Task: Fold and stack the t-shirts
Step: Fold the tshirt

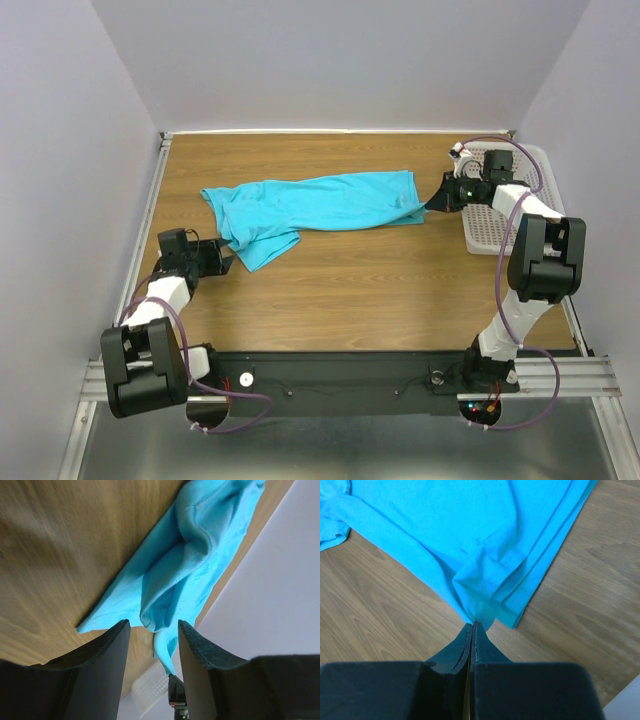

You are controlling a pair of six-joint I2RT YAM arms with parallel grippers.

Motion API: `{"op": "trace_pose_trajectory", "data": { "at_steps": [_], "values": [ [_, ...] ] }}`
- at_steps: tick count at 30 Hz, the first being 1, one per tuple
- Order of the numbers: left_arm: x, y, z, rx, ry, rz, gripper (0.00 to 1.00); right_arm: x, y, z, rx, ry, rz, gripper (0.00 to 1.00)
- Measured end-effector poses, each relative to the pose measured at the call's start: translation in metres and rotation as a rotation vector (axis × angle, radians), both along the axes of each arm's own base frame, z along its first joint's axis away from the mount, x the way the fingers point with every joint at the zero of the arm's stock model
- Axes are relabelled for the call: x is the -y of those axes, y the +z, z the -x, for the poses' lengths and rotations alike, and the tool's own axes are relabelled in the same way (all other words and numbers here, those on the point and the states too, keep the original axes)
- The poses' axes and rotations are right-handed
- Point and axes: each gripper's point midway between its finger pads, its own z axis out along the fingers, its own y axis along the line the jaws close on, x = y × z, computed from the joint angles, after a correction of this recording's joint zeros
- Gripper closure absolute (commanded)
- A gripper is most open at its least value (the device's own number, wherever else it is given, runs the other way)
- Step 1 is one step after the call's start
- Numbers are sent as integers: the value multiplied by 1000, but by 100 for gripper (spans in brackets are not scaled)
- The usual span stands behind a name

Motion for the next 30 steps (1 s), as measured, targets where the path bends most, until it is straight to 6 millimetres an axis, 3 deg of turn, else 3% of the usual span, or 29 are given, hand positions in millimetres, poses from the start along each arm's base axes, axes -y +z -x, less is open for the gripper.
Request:
{"op": "trace_pose_trajectory", "data": {
  "at_steps": [6,26,28,29,30],
  "values": [
    [1,-19,1,-59,-5,19,48,0,0,0,0,0,0,99],
    [9,-39,-10,-70,-54,60,51,0,0,0,-1,2,-3,100],
    [9,-42,-12,-74,-58,60,56,0,0,0,-1,2,-3,99],
    [9,-43,-13,-75,-60,62,67,0,0,0,-1,2,-3,99],
    [9,-44,-15,-71,-66,61,71,0,0,0,-1,2,-3,99]
  ]
}}
